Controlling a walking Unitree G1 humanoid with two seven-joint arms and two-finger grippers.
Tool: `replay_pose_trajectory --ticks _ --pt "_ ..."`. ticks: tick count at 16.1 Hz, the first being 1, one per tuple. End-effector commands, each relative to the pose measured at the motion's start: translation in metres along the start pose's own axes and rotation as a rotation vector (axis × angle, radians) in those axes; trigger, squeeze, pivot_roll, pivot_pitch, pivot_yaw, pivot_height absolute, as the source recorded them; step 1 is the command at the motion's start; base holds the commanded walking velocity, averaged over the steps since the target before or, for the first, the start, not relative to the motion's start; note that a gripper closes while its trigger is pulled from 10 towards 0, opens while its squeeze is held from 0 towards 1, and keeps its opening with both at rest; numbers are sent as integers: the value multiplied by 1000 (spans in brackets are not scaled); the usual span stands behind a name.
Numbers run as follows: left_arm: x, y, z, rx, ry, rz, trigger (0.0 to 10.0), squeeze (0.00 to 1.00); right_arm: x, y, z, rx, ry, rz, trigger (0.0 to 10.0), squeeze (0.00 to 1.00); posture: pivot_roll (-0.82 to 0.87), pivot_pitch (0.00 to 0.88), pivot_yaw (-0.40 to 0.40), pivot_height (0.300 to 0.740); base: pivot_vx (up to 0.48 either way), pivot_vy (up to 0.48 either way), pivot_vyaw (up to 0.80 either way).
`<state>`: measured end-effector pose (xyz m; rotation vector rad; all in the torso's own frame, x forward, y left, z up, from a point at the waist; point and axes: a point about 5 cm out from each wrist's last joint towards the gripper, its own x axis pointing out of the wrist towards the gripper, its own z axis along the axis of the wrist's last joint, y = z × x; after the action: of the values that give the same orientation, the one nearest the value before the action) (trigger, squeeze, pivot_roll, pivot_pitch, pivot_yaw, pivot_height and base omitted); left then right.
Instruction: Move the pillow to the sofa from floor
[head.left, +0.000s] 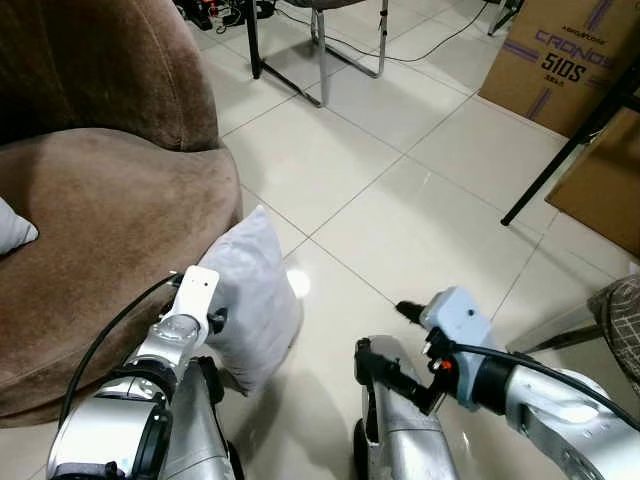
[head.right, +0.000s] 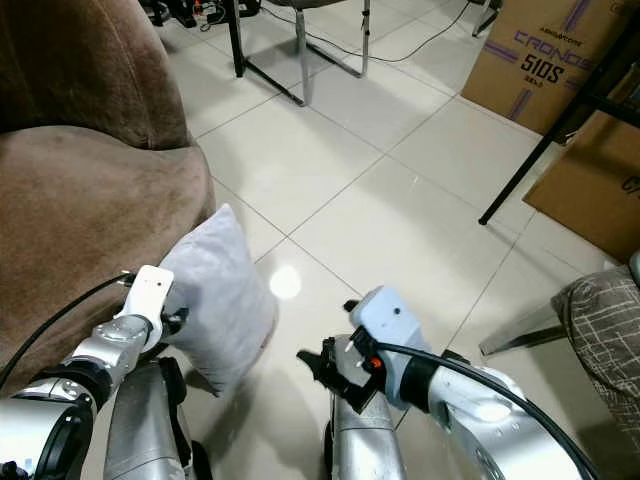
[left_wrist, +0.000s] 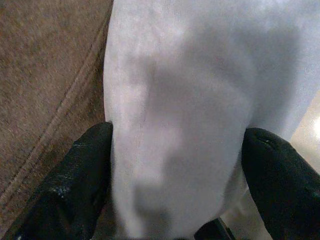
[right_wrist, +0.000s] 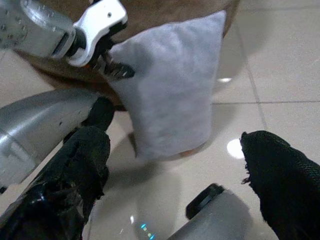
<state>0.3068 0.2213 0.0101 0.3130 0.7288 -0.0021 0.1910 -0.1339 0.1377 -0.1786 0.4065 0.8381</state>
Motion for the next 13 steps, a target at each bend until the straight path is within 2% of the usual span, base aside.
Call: replay_pose_trajectory --ticks 1,6,13 --pt "-1 0 -14 -11 54 -15 0 0 2 3 -3 8 -1 50 10000 0 -316 130 -70 527 0 0 0" --pt "-1 1 -16 1 74 -51 0 0 8 6 -9 4 26 136 10000 0 -308 120 -63 527 0 0 0" --pt "-2 2 -18 -2 92 -64 0 0 13 2 -10 -6 26 148 10000 0 -298 103 -58 527 0 0 0"
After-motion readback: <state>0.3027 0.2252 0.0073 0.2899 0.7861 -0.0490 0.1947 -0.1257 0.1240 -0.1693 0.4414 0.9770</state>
